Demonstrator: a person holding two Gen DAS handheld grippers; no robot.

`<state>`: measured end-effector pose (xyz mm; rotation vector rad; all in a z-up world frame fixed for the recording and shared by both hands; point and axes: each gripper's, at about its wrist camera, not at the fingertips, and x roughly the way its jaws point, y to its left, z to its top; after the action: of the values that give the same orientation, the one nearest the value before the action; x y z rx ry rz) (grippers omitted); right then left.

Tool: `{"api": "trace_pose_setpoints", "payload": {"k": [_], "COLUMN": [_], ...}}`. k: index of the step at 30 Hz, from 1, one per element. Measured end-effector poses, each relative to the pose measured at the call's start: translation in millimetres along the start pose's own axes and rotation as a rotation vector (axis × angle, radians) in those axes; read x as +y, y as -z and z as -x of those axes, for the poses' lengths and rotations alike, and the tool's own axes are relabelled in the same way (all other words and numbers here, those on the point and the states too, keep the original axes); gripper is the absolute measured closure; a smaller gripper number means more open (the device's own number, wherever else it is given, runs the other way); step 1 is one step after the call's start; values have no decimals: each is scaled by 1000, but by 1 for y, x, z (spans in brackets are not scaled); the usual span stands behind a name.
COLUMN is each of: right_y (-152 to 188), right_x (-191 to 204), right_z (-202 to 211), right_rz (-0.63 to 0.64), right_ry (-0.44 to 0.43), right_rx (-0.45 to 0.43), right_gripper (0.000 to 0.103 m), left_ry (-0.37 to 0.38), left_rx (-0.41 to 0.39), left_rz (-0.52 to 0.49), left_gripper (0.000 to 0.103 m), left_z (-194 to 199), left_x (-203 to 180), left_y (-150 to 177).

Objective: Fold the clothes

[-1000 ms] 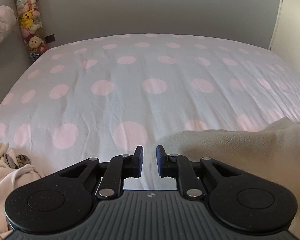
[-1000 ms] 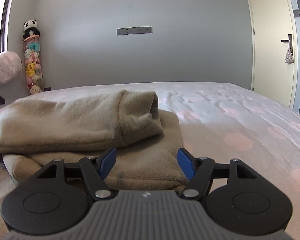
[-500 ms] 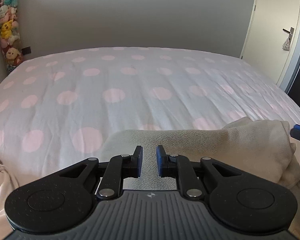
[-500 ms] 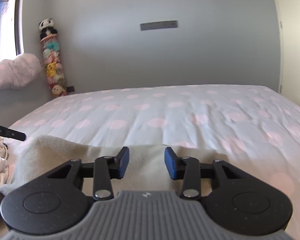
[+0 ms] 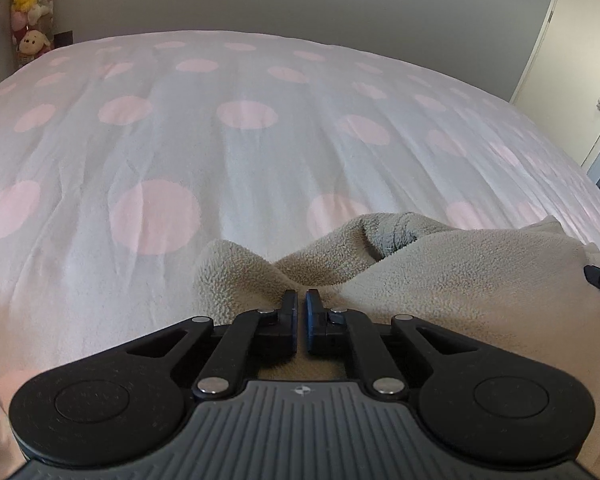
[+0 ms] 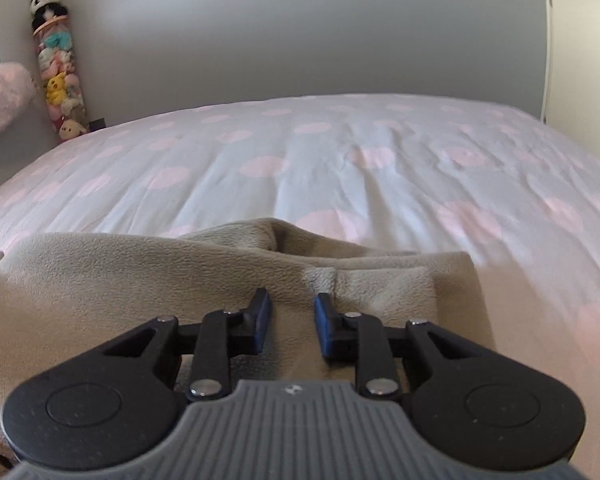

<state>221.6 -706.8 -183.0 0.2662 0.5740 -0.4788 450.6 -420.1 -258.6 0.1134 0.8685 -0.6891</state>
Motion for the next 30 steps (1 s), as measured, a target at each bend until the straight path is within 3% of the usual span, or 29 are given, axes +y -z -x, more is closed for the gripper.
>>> {"api": "trace_pose_setpoints", "payload": {"k": [4, 5, 6, 11, 14, 17, 18, 19, 24, 26, 30], "right_y": [2, 1, 1, -1, 2, 20, 26, 31, 61, 73, 86], "right_x": [-1, -2, -4, -14, -19, -24, -25, -27, -34, -37, -37], "right_z": [3, 4, 5, 31, 60, 88, 98, 108, 156, 174, 172], "right_rz": [34, 42, 47, 87, 92, 103, 107, 110, 128, 135, 151], "right_ry": [22, 33, 49, 123, 156, 157, 158, 159, 162, 163, 191], "right_rx": [6, 13, 26, 54, 41, 40, 40, 40, 38, 38, 51], "right_gripper": [85, 90, 103, 103, 93, 81, 72, 65, 52, 49, 44], "left_ry": [10, -1, -15, -104, -151, -136, -134, -136, -140, -153, -194], "left_rx": [3, 1, -5, -14, -3, 4, 5, 5, -16, -24, -10], "left_rz": [-21, -34, -47, -61, -35, -25, -35, -57, -198, -253, -316], "left_gripper": [102, 102, 102, 102, 101, 101, 99, 92, 55, 51, 48], "left_z": [3, 7, 13, 53, 78, 110, 120, 129, 164, 170, 161], "left_x": [6, 7, 8, 20, 30, 35, 33, 30, -3, -18, -38], "left_y": [-1, -2, -1, 5, 14, 34, 41, 49, 94, 111, 128]}}
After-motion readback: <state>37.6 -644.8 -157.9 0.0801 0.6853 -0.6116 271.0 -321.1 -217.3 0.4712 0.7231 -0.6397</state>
